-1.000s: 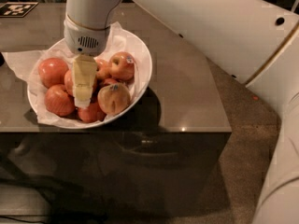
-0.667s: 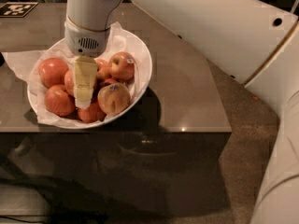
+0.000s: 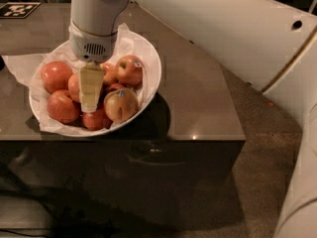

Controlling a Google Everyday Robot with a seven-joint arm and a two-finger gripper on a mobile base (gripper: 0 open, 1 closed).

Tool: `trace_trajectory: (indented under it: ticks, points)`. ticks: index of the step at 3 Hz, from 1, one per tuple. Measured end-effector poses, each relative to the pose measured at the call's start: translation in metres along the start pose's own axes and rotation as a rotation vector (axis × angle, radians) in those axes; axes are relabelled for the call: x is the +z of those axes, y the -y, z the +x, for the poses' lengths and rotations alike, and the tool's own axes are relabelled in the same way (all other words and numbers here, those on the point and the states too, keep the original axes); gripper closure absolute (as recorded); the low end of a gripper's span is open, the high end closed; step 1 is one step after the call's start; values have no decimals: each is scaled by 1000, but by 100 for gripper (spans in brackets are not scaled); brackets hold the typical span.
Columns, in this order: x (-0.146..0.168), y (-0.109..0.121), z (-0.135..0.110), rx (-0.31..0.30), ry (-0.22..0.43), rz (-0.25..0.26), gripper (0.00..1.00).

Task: Pick apple from white bowl

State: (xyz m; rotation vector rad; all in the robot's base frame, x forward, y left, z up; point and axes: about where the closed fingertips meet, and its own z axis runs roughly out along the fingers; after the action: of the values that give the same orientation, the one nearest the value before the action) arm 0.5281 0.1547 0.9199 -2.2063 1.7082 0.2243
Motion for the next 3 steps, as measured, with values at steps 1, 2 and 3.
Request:
trace_trajectory:
  ticks: [1, 2, 3]
  points:
    - [0, 0, 0, 0, 0, 0, 43]
    - [0, 0, 0, 0, 0, 0, 66]
    - [0, 0, 0, 0, 0, 0, 89]
